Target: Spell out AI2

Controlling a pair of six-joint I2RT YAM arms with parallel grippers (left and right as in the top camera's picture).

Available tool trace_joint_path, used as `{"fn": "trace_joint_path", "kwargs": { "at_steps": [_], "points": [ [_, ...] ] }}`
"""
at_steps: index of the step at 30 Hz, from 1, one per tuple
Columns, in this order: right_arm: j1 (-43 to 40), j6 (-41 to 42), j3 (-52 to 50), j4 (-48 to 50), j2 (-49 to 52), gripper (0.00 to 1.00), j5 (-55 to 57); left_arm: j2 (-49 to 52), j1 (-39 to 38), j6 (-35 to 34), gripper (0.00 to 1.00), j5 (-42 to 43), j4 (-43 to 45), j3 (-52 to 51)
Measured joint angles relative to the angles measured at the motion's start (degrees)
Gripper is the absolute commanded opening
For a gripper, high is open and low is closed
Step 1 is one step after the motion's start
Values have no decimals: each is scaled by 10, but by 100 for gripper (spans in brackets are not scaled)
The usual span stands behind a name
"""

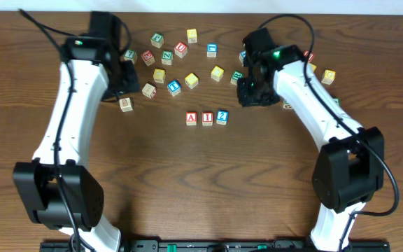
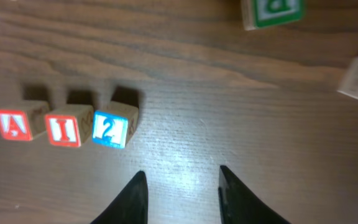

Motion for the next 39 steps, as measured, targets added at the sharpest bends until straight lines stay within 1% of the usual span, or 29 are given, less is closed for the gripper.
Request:
{"fn": "trace_joint_path", "kwargs": {
  "at_steps": [2,8,9,13,18,20,24,27,29,30,31,35,39],
  "points": [
    [3,10,-29,34,0,22,-2,2,-15,-7,43,0,12,-14],
    [3,27,-99,124,0,18,-25,18,-50,-28,41,2,24,-27],
    [3,28,-106,134,0,18,-27,23,-54,-30,39,2,25,-27],
    [3,40,-135,170,0,17,-34,51,-72,-41,37,2,26,-28],
    [3,48,-153,175,0,18,-34,75,-83,-47,34,2,28,-28],
    [3,50,-156,179,0,19,-34,79,-83,-54,28,2,29,-29],
    [3,51,-168,198,0,23,-32,80,-83,-70,24,2,35,-41],
    [3,52,-180,209,0,24,-32,80,-85,-75,20,2,44,-55],
    [3,52,-183,211,0,24,-32,80,-88,-76,19,2,53,-66],
    [3,52,-184,211,0,24,-32,80,-90,-77,15,2,59,-70],
    [3,52,-184,212,0,24,-32,80,-94,-77,14,2,67,-76],
    [3,52,-184,213,0,24,-32,81,-107,-79,12,17,106,-94],
    [3,52,-184,214,0,25,-32,89,-116,-79,10,32,123,-99]
  ]
}}
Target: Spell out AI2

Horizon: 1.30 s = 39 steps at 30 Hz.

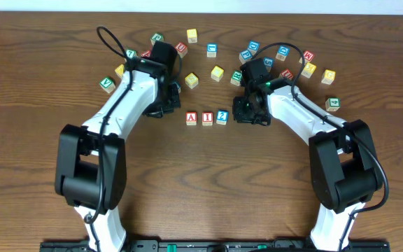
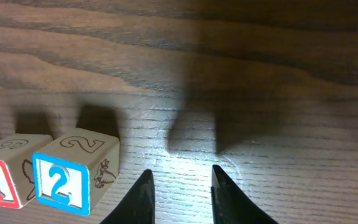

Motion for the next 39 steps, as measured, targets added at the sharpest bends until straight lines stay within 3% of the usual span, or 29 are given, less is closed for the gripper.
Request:
{"fn": "trace_joint_path", "kwargs": {
  "at_steps": [15,39],
  "points": [
    [0,0,0,0,0,30,0,66,-13,11,8,72,48,-2],
    [5,0,0,-4,0,35,0,66,-80,10,8,84,93,-3]
  ]
}}
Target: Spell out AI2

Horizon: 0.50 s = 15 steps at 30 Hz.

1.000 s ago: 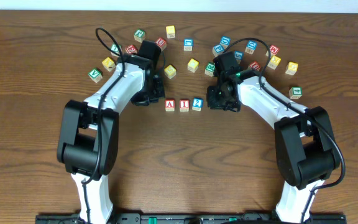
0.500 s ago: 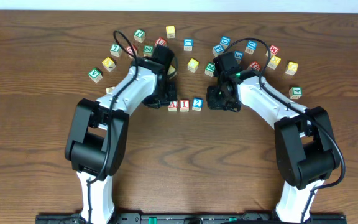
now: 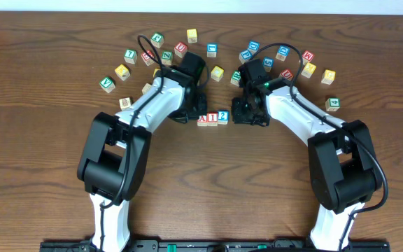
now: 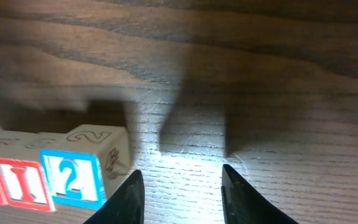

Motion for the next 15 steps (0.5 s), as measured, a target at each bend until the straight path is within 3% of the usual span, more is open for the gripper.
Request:
{"fn": "trace_joint_path", "kwargs": {
  "at_steps": [9,15],
  "points": [
    [0,-12,0,-3,0,37,-2,0,-12,-27,8,2,13,0],
    [-11,-27,0,-7,0,18,-3,0,-12,-34,8,2,30,0]
  ]
}}
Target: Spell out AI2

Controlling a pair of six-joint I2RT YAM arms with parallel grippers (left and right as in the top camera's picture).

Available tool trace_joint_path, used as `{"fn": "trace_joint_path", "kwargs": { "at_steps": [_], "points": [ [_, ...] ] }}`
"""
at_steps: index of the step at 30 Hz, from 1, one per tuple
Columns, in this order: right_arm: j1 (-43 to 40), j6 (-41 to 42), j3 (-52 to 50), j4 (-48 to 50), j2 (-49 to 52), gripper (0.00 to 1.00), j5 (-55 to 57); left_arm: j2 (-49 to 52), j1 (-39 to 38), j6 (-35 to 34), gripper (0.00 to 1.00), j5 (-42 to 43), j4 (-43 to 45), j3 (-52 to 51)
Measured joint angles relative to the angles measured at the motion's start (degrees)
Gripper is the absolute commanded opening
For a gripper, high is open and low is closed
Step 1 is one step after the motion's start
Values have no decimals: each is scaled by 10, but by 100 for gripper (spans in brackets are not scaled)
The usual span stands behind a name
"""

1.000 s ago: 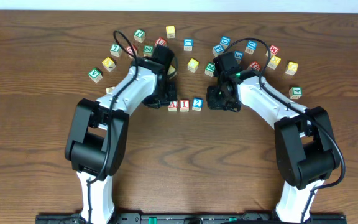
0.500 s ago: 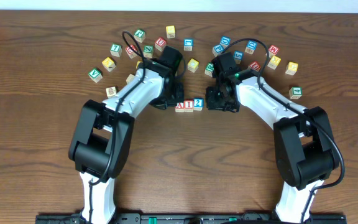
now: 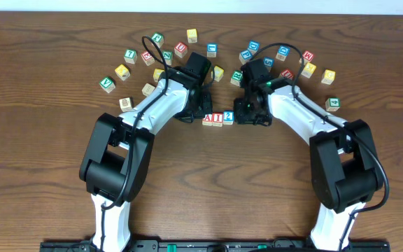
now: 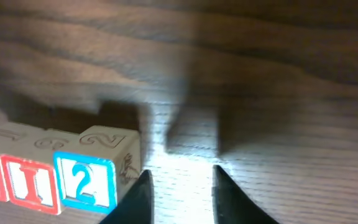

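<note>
Three blocks stand touching in a row mid-table: red A, red I, blue 2. The right wrist view shows the same A, I and 2 face on. My left gripper is low at the A end of the row; its jaws are too dark to read. My right gripper is open at the 2 end, with bare wood between its fingers. Its left finger is against the side of the 2 block.
Several loose letter blocks lie scattered along the back of the table, among them a green one at the left, a blue one in the middle and a green one at the right. Both arms reach in over these.
The row of three blocks and my left gripper behind it have shifted slightly right. The 2 block now sits against my right gripper's left finger, and the right gripper's fingers stand a little closer together.
First A, I, 2 stood in a row with small gaps, both grippers back among the loose blocks. Then my left gripper was at the row's left end and my right at its right end. After that the blocks were pressed together, and now sit slightly further right.
</note>
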Motion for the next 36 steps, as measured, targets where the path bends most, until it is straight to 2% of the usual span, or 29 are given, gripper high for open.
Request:
{"fn": "trace_joint_path", "kwargs": {
  "at_steps": [4,14,19,36],
  "points": [
    [-8,-4,18,0,0,11,1,0,0,0,8,0,0,0],
    [-2,1,39,64,0,10,2,0,0,-15,8,2,-17,0],
    [10,7,39,82,6,4,2,0,0,-21,8,2,-20,0],
    [16,27,39,99,39,5,2,0,0,-48,8,21,-26,0]
  ]
}}
